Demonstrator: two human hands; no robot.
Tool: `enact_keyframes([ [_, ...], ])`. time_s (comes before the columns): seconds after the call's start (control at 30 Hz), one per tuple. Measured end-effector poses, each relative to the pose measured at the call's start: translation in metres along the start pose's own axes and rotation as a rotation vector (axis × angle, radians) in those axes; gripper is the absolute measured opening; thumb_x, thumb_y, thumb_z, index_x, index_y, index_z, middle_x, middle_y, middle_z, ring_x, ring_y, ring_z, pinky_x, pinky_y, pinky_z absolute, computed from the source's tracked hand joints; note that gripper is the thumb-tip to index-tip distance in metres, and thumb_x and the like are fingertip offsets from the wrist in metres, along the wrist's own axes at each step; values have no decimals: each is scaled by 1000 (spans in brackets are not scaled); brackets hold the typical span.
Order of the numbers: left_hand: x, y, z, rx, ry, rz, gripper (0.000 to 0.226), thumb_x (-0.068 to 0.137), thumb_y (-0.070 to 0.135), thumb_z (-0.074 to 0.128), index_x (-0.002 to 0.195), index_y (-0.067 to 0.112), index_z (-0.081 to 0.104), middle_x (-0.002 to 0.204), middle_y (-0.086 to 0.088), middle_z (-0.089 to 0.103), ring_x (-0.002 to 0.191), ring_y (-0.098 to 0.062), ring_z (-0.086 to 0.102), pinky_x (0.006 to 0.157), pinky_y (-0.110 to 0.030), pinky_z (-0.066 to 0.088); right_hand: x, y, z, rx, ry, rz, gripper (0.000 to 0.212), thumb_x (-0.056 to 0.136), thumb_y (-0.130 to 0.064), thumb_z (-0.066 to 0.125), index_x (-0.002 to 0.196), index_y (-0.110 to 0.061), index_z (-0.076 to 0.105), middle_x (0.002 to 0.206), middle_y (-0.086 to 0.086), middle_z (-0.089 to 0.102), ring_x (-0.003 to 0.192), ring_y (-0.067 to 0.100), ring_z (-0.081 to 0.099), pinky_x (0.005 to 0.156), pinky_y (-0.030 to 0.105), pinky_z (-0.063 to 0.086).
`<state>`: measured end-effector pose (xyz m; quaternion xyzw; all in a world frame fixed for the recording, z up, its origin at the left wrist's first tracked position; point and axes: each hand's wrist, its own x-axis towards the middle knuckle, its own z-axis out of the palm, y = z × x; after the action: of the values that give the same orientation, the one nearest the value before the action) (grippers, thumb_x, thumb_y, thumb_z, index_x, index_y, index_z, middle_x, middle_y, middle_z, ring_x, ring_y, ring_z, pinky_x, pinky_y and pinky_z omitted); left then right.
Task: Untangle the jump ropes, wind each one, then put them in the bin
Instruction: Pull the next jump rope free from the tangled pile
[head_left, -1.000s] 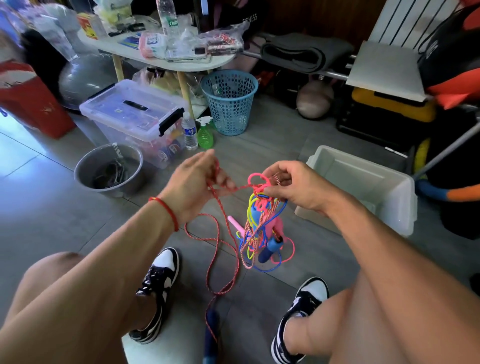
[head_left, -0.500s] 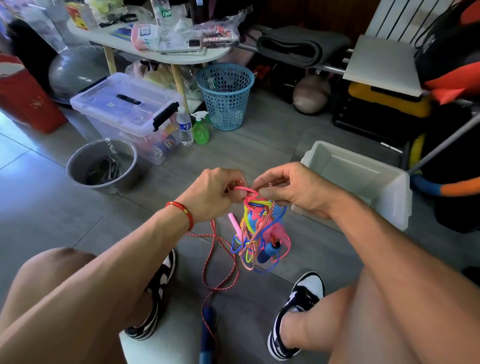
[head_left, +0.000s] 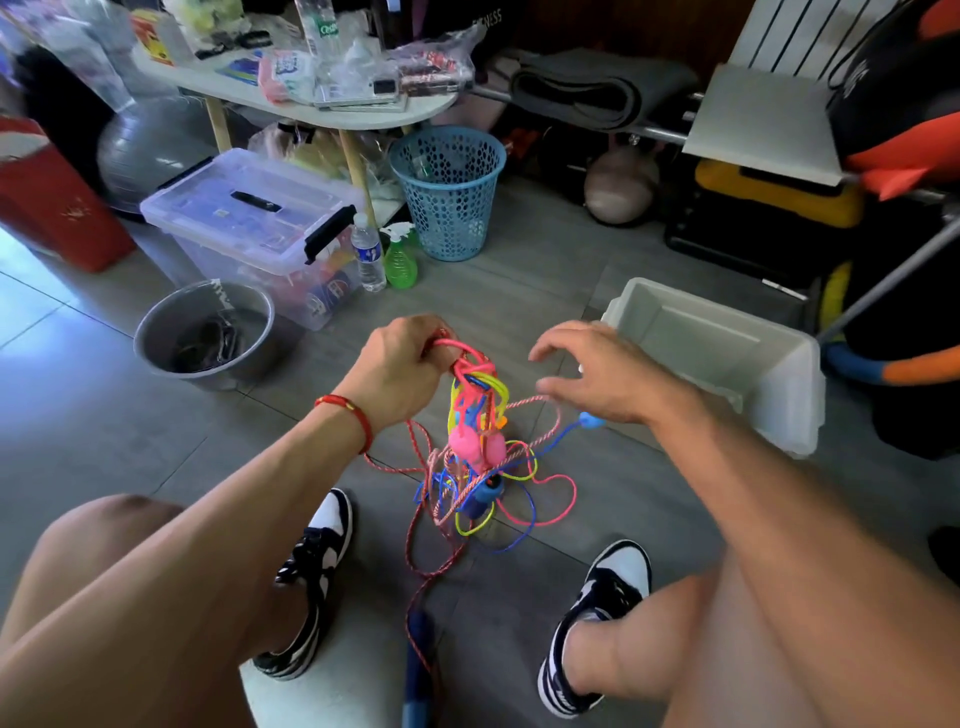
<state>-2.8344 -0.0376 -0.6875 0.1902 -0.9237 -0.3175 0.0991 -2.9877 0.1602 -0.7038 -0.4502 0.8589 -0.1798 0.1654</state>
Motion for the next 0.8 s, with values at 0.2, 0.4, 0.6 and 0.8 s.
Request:
enact_keyframes([
  [0.2,0,4,7,-181,21,-121,23,101,23,58,84,11,71,58,10,53,54,-8,45,58,-27,38,5,-30,26,197,-102,-90,34,80,-41,59,106,-20,65,89,3,70,80,15,63,81,46,54],
  [0.4,3,-8,-9,-41,27,-39,22,101,19,58,81,12,65,70,8,62,65,-7,55,64,-24,39,8,-15,-6,525,-7,-47,11,101,-15,58,95,-15,68,70,7,58,65,12,51,63,35,45],
  [0.6,3,-5,-7,62,39,144,8,97,14,64,93,10,68,79,-4,68,72,-23,56,65,-28,37,4,-23,-23,517,28,-103,19,94,-26,71,83,-11,72,60,-2,47,59,10,36,53,25,28],
  [0.8,7,5,0,-419,-101,-191,23,98,12,59,78,17,68,69,-4,65,52,-13,42,54,-27,35,-8,-8,-31,538,-40,-133,13,93,-27,73,88,-15,71,73,11,64,68,15,52,66,31,42],
])
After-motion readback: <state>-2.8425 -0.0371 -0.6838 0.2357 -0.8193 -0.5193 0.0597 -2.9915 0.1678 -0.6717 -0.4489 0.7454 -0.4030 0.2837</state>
